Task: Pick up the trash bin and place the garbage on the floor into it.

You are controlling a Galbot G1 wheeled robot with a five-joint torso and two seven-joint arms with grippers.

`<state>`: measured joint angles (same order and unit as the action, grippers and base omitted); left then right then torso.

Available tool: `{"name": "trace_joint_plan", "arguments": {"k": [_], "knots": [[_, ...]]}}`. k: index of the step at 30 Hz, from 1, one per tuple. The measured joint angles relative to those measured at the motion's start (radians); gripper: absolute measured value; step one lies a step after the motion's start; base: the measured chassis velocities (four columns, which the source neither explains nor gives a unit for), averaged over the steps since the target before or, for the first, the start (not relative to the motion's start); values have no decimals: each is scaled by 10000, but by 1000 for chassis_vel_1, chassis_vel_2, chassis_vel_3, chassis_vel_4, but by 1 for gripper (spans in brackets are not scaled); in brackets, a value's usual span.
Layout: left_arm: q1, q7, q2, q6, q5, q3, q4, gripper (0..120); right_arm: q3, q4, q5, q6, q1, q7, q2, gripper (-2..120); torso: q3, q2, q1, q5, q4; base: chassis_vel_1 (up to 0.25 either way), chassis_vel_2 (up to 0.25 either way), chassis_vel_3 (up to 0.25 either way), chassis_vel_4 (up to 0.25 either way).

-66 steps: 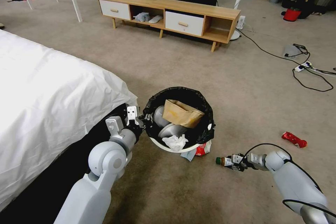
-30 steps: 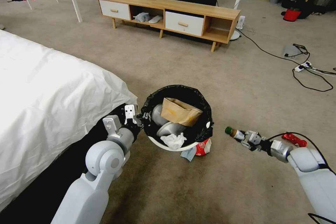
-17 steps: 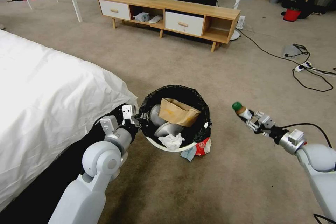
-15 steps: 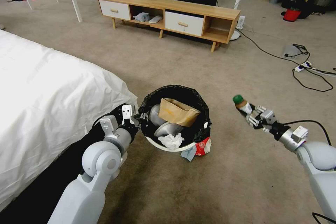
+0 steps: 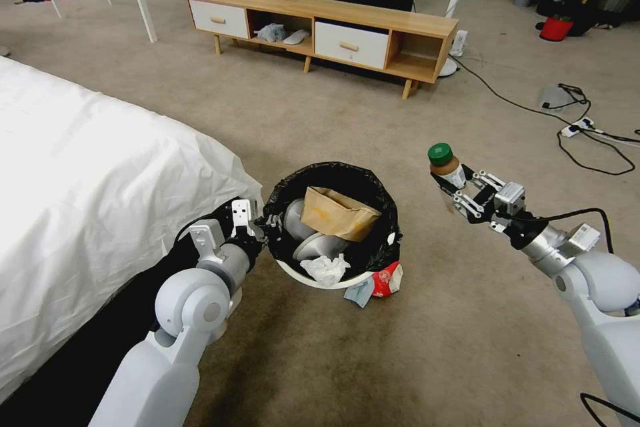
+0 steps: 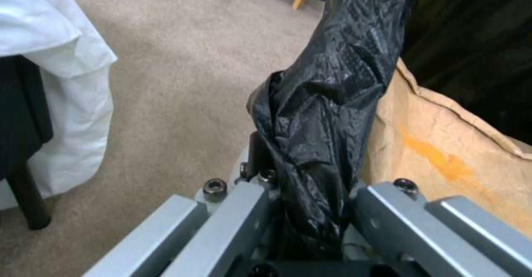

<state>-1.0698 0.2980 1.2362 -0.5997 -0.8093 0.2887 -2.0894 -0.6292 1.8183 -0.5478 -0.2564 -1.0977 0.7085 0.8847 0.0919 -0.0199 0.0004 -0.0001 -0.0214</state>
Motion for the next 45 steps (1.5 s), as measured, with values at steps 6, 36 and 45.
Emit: {"name": "trace_joint_plan", "arguments": {"k": [6,36,45], "knots": [[200,11,33,-7,81,-358,229,2,182,685,-374,70,-34,364,-372,30,0,0,0,1,-1,0,0,0,0],[2453,441,158,-231,-991,-2193,1840,2,1064,572,-739,56,527,701,-910,30,0,0,0,1,1,0,0,0,0],[2943,456,470,-173,-1022,-2684,2303,2,990,511,-714,34,430,744,-914,30,1,0,0,2,-1,0,0,0,0]]}}
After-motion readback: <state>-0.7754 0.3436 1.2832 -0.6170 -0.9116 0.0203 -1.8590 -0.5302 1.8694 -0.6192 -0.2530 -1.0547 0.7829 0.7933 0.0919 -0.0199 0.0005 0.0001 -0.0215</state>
